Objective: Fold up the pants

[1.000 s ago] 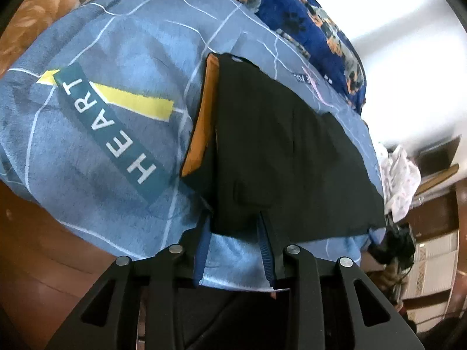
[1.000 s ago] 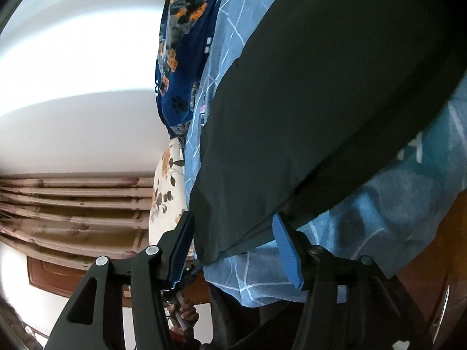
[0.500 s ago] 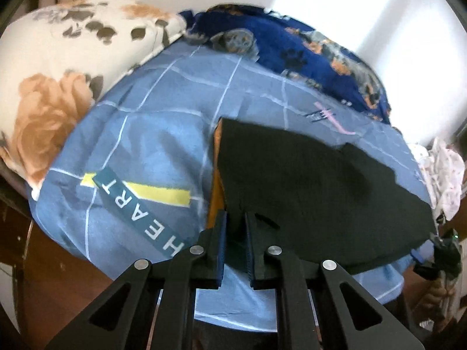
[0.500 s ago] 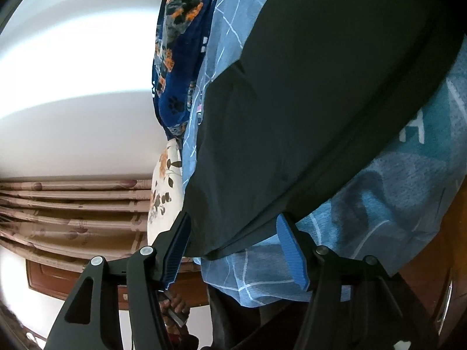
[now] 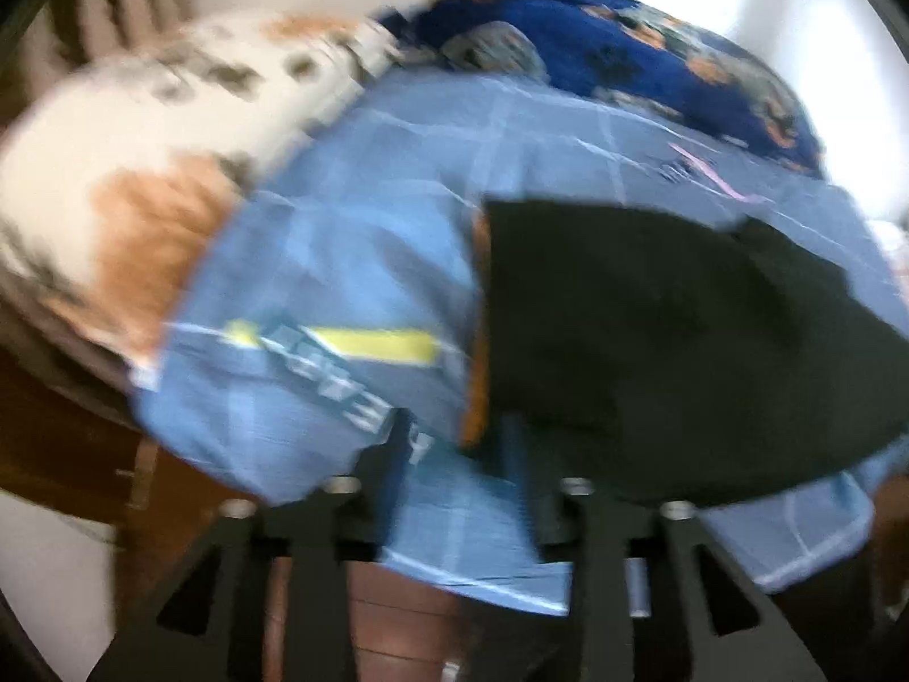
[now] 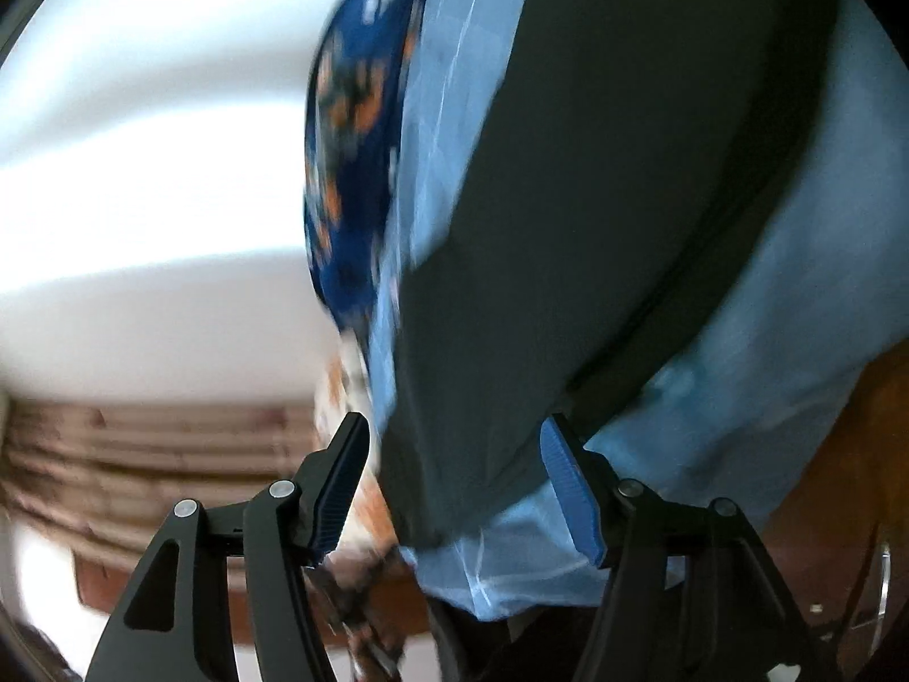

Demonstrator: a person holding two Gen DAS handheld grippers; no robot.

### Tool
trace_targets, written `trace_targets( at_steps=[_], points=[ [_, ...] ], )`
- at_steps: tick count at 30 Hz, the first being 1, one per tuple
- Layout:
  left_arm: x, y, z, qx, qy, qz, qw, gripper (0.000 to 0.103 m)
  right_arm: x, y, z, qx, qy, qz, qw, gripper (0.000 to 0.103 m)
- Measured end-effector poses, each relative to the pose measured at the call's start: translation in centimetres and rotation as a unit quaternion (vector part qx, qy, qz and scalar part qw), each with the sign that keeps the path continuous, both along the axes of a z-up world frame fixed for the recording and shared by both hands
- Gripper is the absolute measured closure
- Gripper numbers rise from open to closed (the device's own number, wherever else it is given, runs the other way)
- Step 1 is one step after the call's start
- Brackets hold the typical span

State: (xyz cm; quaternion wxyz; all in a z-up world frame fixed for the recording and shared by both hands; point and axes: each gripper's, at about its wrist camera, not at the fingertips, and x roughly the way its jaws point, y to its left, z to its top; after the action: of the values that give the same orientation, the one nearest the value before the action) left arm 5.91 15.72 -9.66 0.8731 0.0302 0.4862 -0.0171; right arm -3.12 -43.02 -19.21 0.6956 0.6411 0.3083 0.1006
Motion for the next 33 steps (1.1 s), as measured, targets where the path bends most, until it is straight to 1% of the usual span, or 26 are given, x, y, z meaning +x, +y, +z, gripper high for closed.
trace_targets(
  at_steps=[2, 4, 5, 6, 7, 8, 11, 13, 14, 16, 18, 19, 21, 23, 25, 27, 30, 33],
  points=[
    [-1.0, -0.6, 2.4, 0.014, -0.051, 0.004, 0.9986, 0.032, -2.5, -3.6, 0.3, -0.005, -0.004, -0.059, 0.998, 0.042],
    [-1.5, -1.9, 4.1, 0.011, -0.084, -0.012, 0.9963, 0.026, -5.3, -7.1, 0.3, -0.014, -0.004, -0.117, 0.993, 0.042],
    [-1.5, -3.0, 4.7, 0.002, -0.095, -0.029, 0.9951, 0.019, -6.5, -8.6, 0.2, -0.015, -0.001, -0.142, 0.990, 0.042],
    [-1.4, -3.9, 4.9, -0.008, -0.101, -0.045, 0.9939, 0.012, -7.7, -10.0, 0.0, -0.017, 0.003, -0.163, 0.987, 0.042],
    [-1.3, -5.1, 4.8, -0.020, -0.105, -0.067, 0.9920, 0.011, -8.5, -11.0, -0.1, -0.019, 0.005, -0.175, 0.984, 0.042],
    [-1.0, -5.9, 4.4, -0.023, -0.102, -0.079, 0.9914, 0.011, -9.0, -11.7, -0.2, -0.023, 0.006, -0.182, 0.983, 0.042],
    [0.4, -8.9, 2.0, -0.015, -0.067, -0.108, 0.9918, 0.011, -10.1, -12.9, -0.3, -0.025, -0.008, -0.196, 0.980, 0.042],
    [1.1, -10.0, 0.4, -0.020, -0.051, -0.118, 0.9915, 0.011, -10.2, -13.1, -0.3, -0.019, -0.028, -0.192, 0.981, 0.044],
    [1.1, -10.6, -0.5, -0.022, -0.040, -0.119, 0.9918, 0.011, -9.9, -13.0, -0.2, -0.022, -0.036, -0.179, 0.983, 0.045],
    [1.6, -10.9, -2.2, -0.031, -0.012, -0.111, 0.9932, 0.011, -9.0, -12.4, -0.2, -0.017, -0.044, -0.159, 0.986, 0.045],
    [2.0, -10.6, -3.8, -0.053, 0.019, -0.102, 0.9932, 0.011, -7.7, -11.2, -0.4, -0.012, -0.044, -0.136, 0.990, 0.045],
    [2.1, -10.5, -4.4, -0.057, 0.025, -0.099, 0.9932, 0.012, -6.8, -10.3, -0.7, -0.011, -0.038, -0.120, 0.992, 0.045],
    [1.4, -10.7, -4.3, -0.044, 0.006, -0.109, 0.9930, 0.011, -5.5, -8.8, -1.4, -0.004, -0.029, -0.095, 0.995, 0.045],
    [1.4, -11.4, -4.6, -0.022, 0.011, -0.117, 0.9928, 0.011, -4.2, -7.4, -2.2, -0.005, -0.016, -0.071, 0.997, 0.045],
    [1.2, -11.8, -4.8, -0.011, 0.008, -0.121, 0.9925, 0.011, -3.3, -6.6, -2.7, -0.011, -0.005, -0.059, 0.998, 0.045],
    [1.2, -11.7, -4.8, -0.014, 0.005, -0.122, 0.9924, 0.010, -2.5, -5.6, -3.0, -0.001, -0.013, -0.047, 0.999, 0.045],
    [1.0, -11.4, -5.0, -0.020, 0.003, -0.126, 0.9918, 0.008, -1.4, -4.4, -2.7, -0.015, -0.015, -0.034, 0.999, 0.045],
    [0.8, -11.4, -5.1, -0.015, -0.003, -0.133, 0.9910, 0.007, -0.5, -3.5, -2.7, -0.021, -0.014, -0.031, 0.999, 0.045]
  ],
)
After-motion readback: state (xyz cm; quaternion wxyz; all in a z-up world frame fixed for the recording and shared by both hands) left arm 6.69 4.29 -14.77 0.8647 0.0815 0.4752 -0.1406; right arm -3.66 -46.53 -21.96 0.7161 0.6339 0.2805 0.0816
